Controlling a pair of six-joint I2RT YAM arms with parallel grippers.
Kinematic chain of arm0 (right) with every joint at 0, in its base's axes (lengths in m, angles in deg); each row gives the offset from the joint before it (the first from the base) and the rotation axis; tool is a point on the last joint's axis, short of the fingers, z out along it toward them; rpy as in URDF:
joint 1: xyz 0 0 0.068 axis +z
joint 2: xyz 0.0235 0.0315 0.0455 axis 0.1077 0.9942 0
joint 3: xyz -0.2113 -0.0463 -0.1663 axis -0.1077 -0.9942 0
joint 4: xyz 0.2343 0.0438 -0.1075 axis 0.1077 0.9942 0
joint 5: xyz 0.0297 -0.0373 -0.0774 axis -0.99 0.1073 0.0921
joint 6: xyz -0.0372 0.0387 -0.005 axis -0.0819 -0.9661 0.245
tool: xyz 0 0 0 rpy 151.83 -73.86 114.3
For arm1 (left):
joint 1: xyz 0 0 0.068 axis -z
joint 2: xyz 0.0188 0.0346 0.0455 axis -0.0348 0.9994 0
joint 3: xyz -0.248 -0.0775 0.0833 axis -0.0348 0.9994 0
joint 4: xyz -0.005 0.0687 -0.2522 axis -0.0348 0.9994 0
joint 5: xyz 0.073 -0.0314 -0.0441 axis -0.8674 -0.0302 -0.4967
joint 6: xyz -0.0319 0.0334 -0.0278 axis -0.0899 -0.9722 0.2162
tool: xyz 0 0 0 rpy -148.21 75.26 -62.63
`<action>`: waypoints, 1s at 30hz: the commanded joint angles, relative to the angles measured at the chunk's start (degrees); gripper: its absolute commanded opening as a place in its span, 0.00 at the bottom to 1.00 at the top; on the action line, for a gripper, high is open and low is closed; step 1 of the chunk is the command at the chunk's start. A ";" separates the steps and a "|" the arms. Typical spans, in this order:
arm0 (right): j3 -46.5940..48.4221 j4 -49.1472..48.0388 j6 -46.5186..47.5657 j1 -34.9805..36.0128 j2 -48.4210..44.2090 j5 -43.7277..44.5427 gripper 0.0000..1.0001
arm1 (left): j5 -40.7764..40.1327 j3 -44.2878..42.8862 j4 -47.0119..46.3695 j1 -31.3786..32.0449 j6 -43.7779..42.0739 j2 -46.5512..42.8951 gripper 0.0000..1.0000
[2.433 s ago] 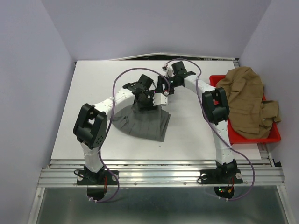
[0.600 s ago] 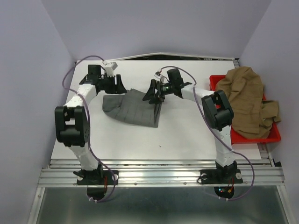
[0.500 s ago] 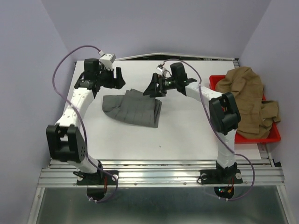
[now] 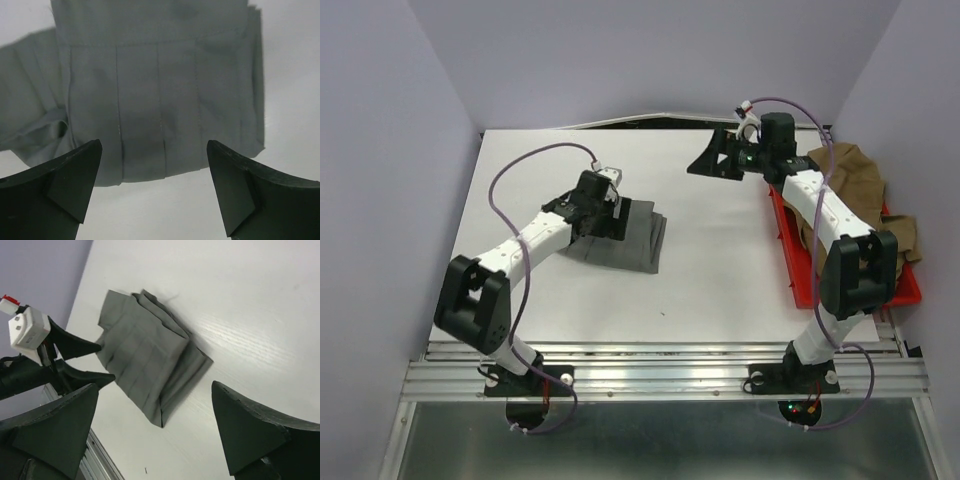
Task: Fold and stack the skirts
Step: Neatly place the folded skirt to the corner
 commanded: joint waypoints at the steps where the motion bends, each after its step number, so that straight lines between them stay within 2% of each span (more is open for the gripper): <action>1: -2.56 4.35 3.19 -0.35 -2.28 2.93 1.00 | -4.41 0.46 0.35 1.26 3.96 2.98 0.98; 7: -3.10 4.79 4.33 -0.35 -1.67 4.17 1.00 | -3.81 -5.15 2.98 -1.72 5.01 17.83 0.98; 10: -2.83 4.88 4.33 -0.87 -0.88 3.99 1.00 | -4.24 -12.17 6.84 -7.51 3.79 26.00 0.94; 11: -2.66 5.05 4.33 -0.87 -0.70 3.82 1.00 | -4.68 -14.02 8.85 -11.18 2.83 29.15 0.93; 14: -2.13 5.58 4.51 -1.40 0.53 3.73 1.00 | -3.46 -21.65 10.63 -18.48 -0.25 32.95 0.93; 17: -1.78 5.93 4.51 -1.40 1.94 3.11 1.00 | -4.42 -29.20 12.12 -22.28 -5.33 36.29 0.93; 21: -1.69 5.84 4.33 -1.93 2.55 2.94 1.00 | -0.38 -38.97 15.01 -24.93 -12.99 42.62 0.93; 22: -1.86 5.93 4.33 -1.93 2.55 2.94 1.00 | 0.32 -45.00 16.85 -25.98 -15.44 44.46 0.93; 24: -1.95 5.84 4.33 -1.93 2.55 3.03 1.00 | 1.99 -51.27 19.49 -26.86 -17.74 49.72 0.93; 25: -1.87 5.84 4.42 -1.93 2.55 2.94 1.00 | 6.26 -56.00 20.72 -27.74 -19.84 51.06 0.92; 30: -1.60 6.19 4.42 -1.93 2.73 2.94 1.00 | 6.57 -61.23 18.80 -27.74 -22.41 55.72 0.92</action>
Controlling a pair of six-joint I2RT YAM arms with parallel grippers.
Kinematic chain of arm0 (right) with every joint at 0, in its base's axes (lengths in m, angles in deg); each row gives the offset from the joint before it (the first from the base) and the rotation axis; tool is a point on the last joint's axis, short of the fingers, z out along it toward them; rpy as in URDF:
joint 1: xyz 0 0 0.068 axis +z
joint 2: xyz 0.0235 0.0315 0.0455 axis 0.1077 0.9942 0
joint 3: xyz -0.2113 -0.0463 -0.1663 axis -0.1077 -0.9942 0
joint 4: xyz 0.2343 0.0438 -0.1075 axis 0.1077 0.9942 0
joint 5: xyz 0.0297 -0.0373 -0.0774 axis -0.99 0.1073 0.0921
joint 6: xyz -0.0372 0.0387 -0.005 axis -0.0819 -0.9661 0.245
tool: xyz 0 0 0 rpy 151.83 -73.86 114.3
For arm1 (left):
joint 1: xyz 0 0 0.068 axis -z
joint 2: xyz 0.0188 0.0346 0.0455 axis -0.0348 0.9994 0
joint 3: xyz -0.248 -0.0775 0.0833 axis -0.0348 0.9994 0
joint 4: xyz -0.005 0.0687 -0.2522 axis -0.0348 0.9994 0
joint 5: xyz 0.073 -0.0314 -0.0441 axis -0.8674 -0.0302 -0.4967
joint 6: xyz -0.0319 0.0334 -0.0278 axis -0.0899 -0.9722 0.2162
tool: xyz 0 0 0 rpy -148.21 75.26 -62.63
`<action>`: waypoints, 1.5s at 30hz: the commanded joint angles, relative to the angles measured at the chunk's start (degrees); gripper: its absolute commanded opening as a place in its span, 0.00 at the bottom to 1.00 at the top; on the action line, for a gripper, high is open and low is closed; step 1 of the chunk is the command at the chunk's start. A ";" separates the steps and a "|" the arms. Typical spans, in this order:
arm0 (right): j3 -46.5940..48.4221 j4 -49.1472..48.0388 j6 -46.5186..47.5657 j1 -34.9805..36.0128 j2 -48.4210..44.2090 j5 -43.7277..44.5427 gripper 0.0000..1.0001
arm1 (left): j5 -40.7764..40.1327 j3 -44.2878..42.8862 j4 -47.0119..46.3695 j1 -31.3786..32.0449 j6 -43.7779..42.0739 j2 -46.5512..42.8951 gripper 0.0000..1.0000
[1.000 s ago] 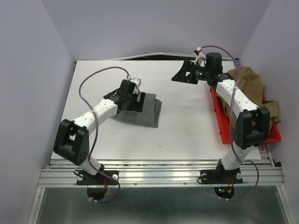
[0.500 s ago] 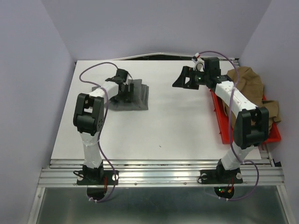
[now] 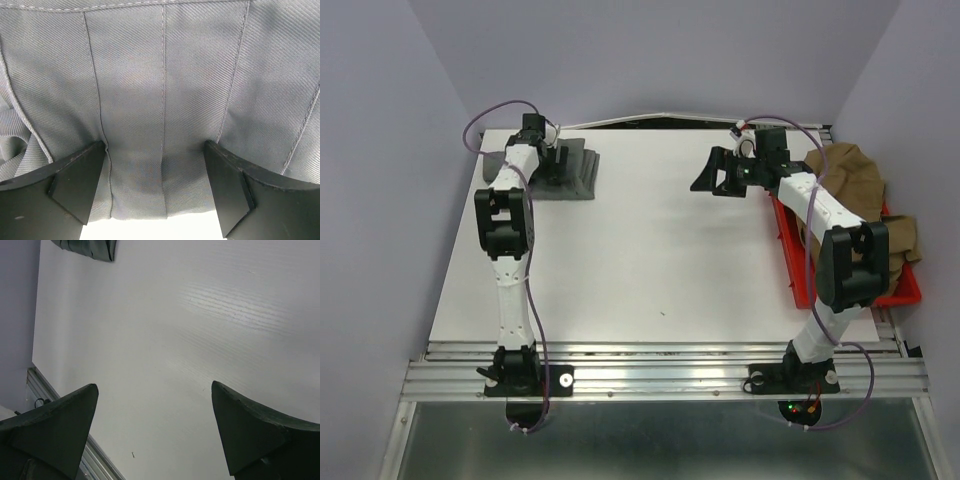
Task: Fold and stack the skirts
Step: Neatly place the folded skirt to the corner
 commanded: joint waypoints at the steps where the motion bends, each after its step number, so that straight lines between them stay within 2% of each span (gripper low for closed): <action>1: 2.09 -0.58 0.75 -0.22 -0.44 -0.32 1.00 | 3.16 -5.05 3.61 0.30 -5.10 3.68 0.92; 5: 2.18 -0.41 1.28 -0.22 -0.09 -0.23 1.00 | 2.72 -9.02 3.62 0.30 -4.31 6.68 0.92; 11: 2.18 -0.23 1.10 -0.22 -0.17 0.03 1.00 | 7.72 -6.21 -0.78 0.30 1.31 4.75 0.93; 16: 2.18 0.03 1.54 -0.22 -1.05 0.12 1.00 | 7.02 -12.27 -0.69 0.30 5.71 6.94 0.95; 26: 2.27 0.56 2.16 -0.22 -3.43 0.56 1.00 | 7.99 -16.23 -5.70 0.30 5.63 7.82 0.98; 31: 4.28 1.17 3.47 -0.22 -3.78 1.17 1.00 | 10.27 -12.47 -11.84 0.21 4.75 -0.68 0.99; 39: 11.93 6.36 12.43 -0.75 -7.11 8.64 1.00 | -0.18 -13.96 -21.25 0.30 -0.70 -21.77 0.99; 42: 14.56 9.34 15.51 -3.47 -8.78 13.47 1.00 | 2.36 -4.50 -23.63 0.38 -1.58 -32.47 0.98; 45: 17.37 15.05 17.54 -8.12 -9.49 15.58 1.00 | 4.56 1.94 -21.36 0.47 -0.62 -41.79 0.98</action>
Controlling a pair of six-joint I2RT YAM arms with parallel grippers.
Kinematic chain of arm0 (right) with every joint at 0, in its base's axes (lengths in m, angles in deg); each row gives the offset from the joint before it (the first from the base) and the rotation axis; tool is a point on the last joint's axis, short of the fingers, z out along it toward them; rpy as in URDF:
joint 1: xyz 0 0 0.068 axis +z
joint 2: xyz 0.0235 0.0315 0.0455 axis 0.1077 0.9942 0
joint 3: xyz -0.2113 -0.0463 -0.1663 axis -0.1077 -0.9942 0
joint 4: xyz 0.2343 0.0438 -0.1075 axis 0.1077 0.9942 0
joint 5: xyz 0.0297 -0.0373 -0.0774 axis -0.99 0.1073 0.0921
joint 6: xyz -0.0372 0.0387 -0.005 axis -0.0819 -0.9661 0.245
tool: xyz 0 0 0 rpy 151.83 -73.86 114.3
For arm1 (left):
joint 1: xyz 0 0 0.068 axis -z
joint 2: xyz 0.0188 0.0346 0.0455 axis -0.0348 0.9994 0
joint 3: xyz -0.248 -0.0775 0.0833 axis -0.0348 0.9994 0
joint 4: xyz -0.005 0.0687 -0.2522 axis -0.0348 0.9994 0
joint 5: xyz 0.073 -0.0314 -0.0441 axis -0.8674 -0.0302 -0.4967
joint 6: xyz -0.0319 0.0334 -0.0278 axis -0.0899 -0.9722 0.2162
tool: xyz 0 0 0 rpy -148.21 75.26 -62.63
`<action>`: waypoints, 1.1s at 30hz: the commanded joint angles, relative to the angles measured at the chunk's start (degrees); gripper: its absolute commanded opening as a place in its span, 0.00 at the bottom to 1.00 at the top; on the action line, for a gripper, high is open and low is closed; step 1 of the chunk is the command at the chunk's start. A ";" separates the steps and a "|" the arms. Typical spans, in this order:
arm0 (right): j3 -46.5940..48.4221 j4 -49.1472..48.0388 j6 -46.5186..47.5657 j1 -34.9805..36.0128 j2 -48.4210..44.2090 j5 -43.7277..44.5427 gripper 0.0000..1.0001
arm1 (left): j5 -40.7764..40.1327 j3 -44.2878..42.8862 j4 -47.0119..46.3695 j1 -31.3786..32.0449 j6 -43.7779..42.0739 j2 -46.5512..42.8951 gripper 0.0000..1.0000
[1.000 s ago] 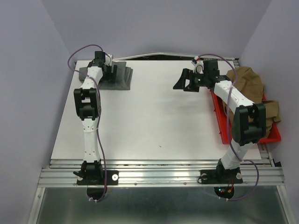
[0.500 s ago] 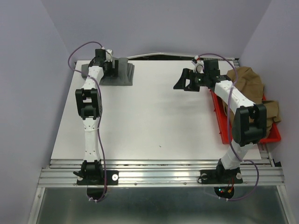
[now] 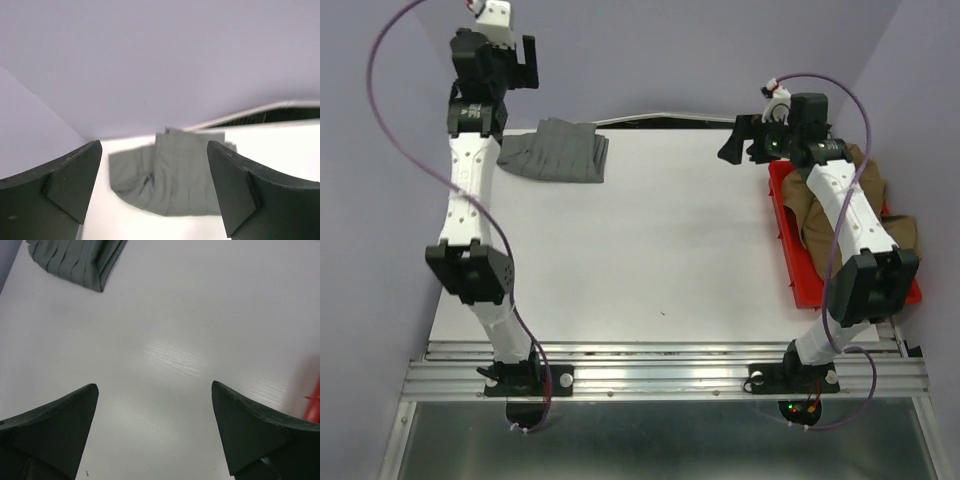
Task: Fold and stack the skirts
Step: Neatly place the folded skirt to the corner, then grab the skirt from the pile
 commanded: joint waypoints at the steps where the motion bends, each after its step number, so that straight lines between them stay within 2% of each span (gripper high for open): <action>1: 5.88 9.93 7.06 -6.88 -3.37 7.43 1.00 | 2.63 8.35 1.43 0.39 -0.57 -14.20 0.98; 2: 6.33 11.79 8.12 -8.29 -3.46 7.97 1.00 | 4.56 9.86 3.99 0.30 -0.57 -15.70 0.98; 5: 6.68 17.50 14.08 -14.26 -4.77 10.42 1.00 | 17.45 19.69 11.29 0.30 -0.92 -22.29 0.98; 6: 6.59 18.48 15.59 -17.15 -5.04 11.48 1.00 | 18.98 22.94 11.66 0.39 -0.92 -26.39 0.98; 7: 6.42 19.45 17.26 -18.57 -5.13 12.62 1.00 | 20.39 30.45 11.41 0.39 -0.14 -28.78 0.98; 9: 5.54 21.65 22.70 -21.47 -4.96 16.05 1.00 | 24.60 39.87 9.91 0.47 -0.83 -35.27 0.98; 13: 3.08 22.54 30.53 -26.93 -4.95 23.08 1.00 | 26.73 47.65 9.47 0.83 -1.45 -42.42 0.98; 17: -0.08 22.10 35.11 -30.09 -5.31 29.40 0.98 | 26.29 49.77 12.37 0.91 -1.63 -43.75 0.98; 23: -5.09 18.76 36.78 -34.22 -1.28 31.18 0.89 | 27.08 50.48 12.54 0.91 -0.75 -44.19 0.98; 33: -17.48 9.97 38.10 -36.60 1.02 33.28 0.90 | 27.61 49.07 12.98 0.91 -0.31 -43.93 0.98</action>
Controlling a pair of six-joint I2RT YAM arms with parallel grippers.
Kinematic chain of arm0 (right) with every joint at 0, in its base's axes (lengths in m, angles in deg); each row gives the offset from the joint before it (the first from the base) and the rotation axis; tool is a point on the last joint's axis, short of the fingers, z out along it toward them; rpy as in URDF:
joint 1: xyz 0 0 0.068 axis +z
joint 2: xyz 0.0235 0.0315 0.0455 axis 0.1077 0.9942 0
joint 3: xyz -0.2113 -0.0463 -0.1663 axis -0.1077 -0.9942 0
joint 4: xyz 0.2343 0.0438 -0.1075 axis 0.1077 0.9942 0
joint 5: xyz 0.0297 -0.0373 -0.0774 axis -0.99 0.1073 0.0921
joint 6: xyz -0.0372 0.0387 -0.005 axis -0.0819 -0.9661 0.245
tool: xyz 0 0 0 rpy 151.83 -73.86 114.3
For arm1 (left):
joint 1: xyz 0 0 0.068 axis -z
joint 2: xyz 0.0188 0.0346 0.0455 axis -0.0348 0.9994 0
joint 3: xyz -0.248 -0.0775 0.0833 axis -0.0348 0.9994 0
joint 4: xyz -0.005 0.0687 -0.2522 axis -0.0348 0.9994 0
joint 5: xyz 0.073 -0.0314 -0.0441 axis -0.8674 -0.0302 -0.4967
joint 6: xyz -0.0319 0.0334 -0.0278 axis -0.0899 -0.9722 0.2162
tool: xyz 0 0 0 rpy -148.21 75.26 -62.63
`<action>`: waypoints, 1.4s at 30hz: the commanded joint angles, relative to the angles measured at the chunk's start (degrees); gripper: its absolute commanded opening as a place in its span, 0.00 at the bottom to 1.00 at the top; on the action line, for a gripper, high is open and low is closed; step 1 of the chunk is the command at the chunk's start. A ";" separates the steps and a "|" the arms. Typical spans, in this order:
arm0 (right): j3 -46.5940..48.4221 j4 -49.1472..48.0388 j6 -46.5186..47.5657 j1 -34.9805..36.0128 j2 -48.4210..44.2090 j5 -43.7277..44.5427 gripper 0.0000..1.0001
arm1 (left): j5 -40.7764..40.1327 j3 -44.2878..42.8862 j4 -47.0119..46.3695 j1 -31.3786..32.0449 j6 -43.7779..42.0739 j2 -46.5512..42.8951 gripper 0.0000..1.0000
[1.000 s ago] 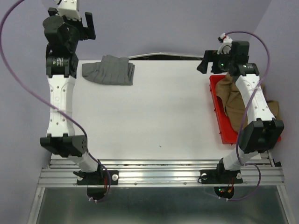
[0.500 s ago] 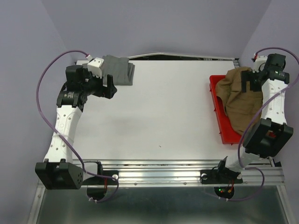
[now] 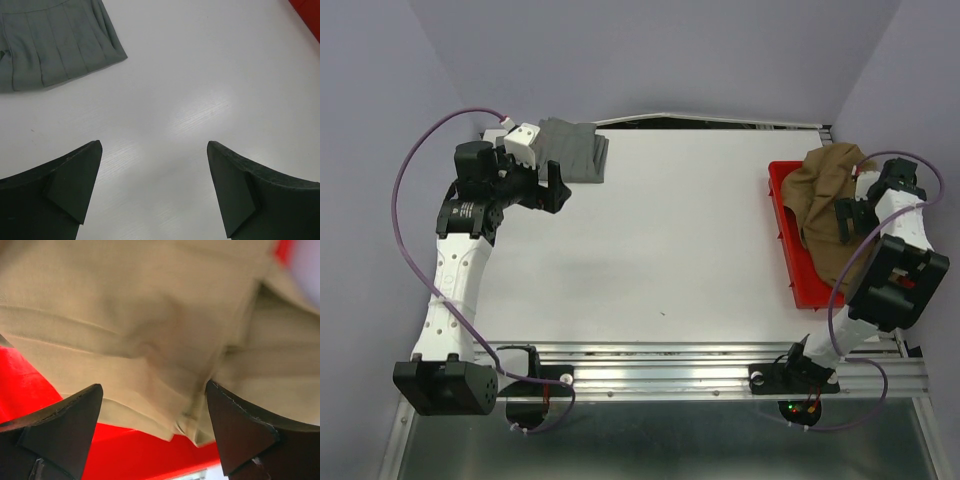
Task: Fold and stack the skirts
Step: Grab the skirt from the pile
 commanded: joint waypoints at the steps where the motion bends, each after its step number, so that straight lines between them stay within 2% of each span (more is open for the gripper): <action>1: -1.88 -5.62 1.01 -0.87 1.61 1.57 0.90 | 1.60 -2.09 -1.31 0.17 0.41 -1.17 0.98; 4: -3.29 -6.85 0.57 -0.87 2.84 1.66 0.86 | 1.51 -2.18 -1.49 0.17 0.77 -1.00 0.98; 7: -3.20 -6.76 0.13 -0.87 2.85 0.61 0.66 | 1.42 -2.01 -1.49 0.26 0.85 -0.91 0.98; 8: -2.94 -6.50 0.05 -0.87 2.50 0.00 0.52 | 1.25 -1.92 -1.57 0.17 0.85 -0.91 0.98; 10: -2.24 -6.23 -0.04 -0.87 1.71 -0.62 0.37 | 1.25 -1.74 -1.84 0.17 0.94 -1.00 0.98; 11: -0.93 -5.36 -0.22 -0.87 0.75 -1.76 0.20 | 1.25 -1.66 -1.92 0.17 1.03 -0.91 0.98; 13: 1.27 -4.22 -1.36 -0.87 -0.40 -2.99 0.02 | 1.33 -1.65 -2.19 0.17 1.38 -0.82 0.98; 17: 10.57 0.77 -4.26 -0.87 -3.56 -9.75 0.01 | 1.42 -1.92 -2.54 0.17 1.91 -0.65 0.98; 19: 21.02 3.42 -7.50 -0.87 -3.57 -15.03 0.01 | 1.07 -2.09 -2.54 0.17 2.00 -0.65 0.98; 20: 29.32 6.13 -9.60 -0.87 -3.13 -18.61 0.01 | 0.55 -2.27 -2.45 0.26 2.08 -0.47 0.98; 23: 41.75 9.48 -14.00 -0.87 -0.24 -25.28 0.01 | -0.86 -2.88 -2.19 0.17 2.08 -0.38 0.98; 24: 49.63 10.20 -15.32 -0.87 0.55 -27.15 0.01 | -1.56 -2.88 -2.19 0.26 2.17 -0.30 0.98; 28: 62.07 9.25 -22.27 -0.87 2.85 -37.87 0.01 | -3.32 -3.94 -1.93 0.17 2.70 0.05 0.98; 30: 62.11 3.55 -29.43 -0.87 0.84 -46.30 0.01 | -4.46 -4.55 -1.84 0.26 3.40 0.23 0.98; 31: 58.27 -0.13 -33.58 -0.87 -0.65 -48.94 0.01 | -4.82 -4.90 -1.92 0.17 3.66 0.23 0.98; 32: 55.36 -9.74 -37.71 -0.87 -3.97 -54.97 0.01 | -5.34 -4.99 -2.19 0.17 4.01 0.23 0.98; 33: 52.46 -15.23 -42.53 -0.87 -5.66 -57.73 0.01 | -5.61 -5.17 -2.45 0.26 4.28 0.15 0.98; 34: 49.74 -21.72 -53.89 -0.35 -7.07 -59.67 0.01 | -5.70 -5.08 -2.71 0.17 5.33 -0.12 0.98; 35: 44.92 -35.62 -65.32 -0.34 -8.82 -62.91 0.01 | -6.05 -5.08 -3.33 0.17 5.77 -0.29 0.98; 38: 43.63 -56.25 -78.49 4.57 -9.02 -64.61 0.01 | -5.61 -4.73 -4.38 0.17 7.35 -1.43 0.98; 42: 51.08 -58.62 -79.84 14.14 -6.56 -60.76 0.01 | -4.91 -4.56 -4.82 0.08 8.06 -2.31 0.98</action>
